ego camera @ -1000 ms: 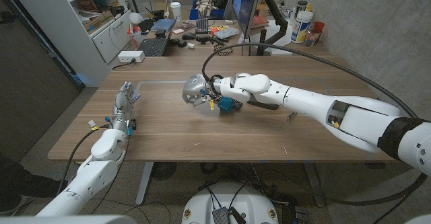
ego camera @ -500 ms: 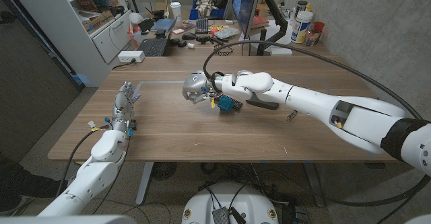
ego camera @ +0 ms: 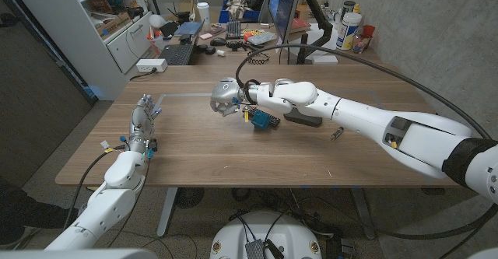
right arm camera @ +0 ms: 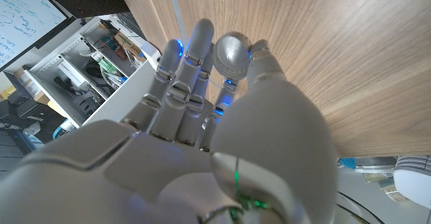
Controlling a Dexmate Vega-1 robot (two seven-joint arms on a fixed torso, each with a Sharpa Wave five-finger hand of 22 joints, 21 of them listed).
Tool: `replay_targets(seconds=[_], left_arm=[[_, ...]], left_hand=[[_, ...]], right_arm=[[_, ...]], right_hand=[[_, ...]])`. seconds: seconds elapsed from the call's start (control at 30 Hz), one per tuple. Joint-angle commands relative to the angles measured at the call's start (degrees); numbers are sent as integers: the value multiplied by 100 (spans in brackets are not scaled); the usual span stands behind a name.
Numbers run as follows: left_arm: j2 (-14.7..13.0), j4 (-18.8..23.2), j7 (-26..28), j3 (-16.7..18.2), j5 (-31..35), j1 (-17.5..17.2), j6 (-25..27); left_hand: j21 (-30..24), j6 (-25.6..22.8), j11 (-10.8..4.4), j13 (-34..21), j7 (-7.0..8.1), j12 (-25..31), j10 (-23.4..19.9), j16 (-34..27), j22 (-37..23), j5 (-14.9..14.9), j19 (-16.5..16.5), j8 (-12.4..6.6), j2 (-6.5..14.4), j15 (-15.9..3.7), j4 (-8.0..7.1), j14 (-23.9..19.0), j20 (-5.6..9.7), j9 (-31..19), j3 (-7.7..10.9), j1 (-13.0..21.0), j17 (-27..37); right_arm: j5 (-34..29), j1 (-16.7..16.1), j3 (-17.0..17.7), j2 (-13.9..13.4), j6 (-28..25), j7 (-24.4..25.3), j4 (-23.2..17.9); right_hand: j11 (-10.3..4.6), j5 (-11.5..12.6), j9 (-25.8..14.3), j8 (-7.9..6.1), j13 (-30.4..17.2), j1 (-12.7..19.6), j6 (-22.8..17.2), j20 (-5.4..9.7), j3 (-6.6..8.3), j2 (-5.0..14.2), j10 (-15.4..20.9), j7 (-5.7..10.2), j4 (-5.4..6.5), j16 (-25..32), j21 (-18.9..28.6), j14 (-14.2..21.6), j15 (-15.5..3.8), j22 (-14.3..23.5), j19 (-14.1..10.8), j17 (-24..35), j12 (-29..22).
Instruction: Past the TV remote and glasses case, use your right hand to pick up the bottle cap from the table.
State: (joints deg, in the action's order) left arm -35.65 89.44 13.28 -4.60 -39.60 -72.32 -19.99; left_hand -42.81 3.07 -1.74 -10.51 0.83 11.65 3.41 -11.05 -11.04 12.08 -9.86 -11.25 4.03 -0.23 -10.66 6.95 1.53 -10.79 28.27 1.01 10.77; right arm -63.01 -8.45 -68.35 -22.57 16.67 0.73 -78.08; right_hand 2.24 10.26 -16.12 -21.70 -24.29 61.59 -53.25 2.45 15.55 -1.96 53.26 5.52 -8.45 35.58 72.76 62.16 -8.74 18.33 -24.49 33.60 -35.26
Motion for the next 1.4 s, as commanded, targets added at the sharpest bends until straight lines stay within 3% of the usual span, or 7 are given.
replay_targets(seconds=[0.03,0.5,0.67,1.4], left_arm=[[-8,87,52,39,45,-66,13],[-18,190,104,82,94,-137,29],[-17,199,105,83,109,-139,36],[-32,309,128,109,165,-190,51]], left_hand=[[-41,12,-47,-23,14,-1,6,-29,-21,33,-414,10,550,-37,2,-8,23,-10,-33,-36,23],[-48,32,-47,-22,30,-6,16,-26,-20,34,-417,16,554,-45,2,-5,12,-9,-40,-35,21],[-48,41,-42,-21,37,-5,13,-27,-20,34,-423,19,554,-39,1,-8,6,-9,-42,-36,21],[-54,76,-63,-18,45,-14,38,-22,-18,33,-432,27,559,-41,-4,3,-3,-7,-56,-42,20]], right_arm=[[-60,-22,134,-22,-130,139,-96],[-83,-13,181,-46,-163,186,-137],[-134,-16,194,-67,-203,237,-175],[-191,-101,386,-184,-407,376,-444]], right_hand=[[-827,54,-71,-24,-47,947,-626,914,-17,950,938,-52,-1,-10,55,291,-461,-8,-5,42,-18],[-875,81,-110,-33,-112,958,-693,905,-20,942,975,-25,7,-24,109,330,-463,-83,-19,97,-38],[-1008,95,-126,-36,-147,968,-725,906,-20,928,1017,-15,4,-31,129,349,-464,-125,-25,125,-57],[-1035,156,-183,-61,-255,979,-789,902,-16,894,1062,43,10,-58,158,377,-463,-251,-58,208,-81]])
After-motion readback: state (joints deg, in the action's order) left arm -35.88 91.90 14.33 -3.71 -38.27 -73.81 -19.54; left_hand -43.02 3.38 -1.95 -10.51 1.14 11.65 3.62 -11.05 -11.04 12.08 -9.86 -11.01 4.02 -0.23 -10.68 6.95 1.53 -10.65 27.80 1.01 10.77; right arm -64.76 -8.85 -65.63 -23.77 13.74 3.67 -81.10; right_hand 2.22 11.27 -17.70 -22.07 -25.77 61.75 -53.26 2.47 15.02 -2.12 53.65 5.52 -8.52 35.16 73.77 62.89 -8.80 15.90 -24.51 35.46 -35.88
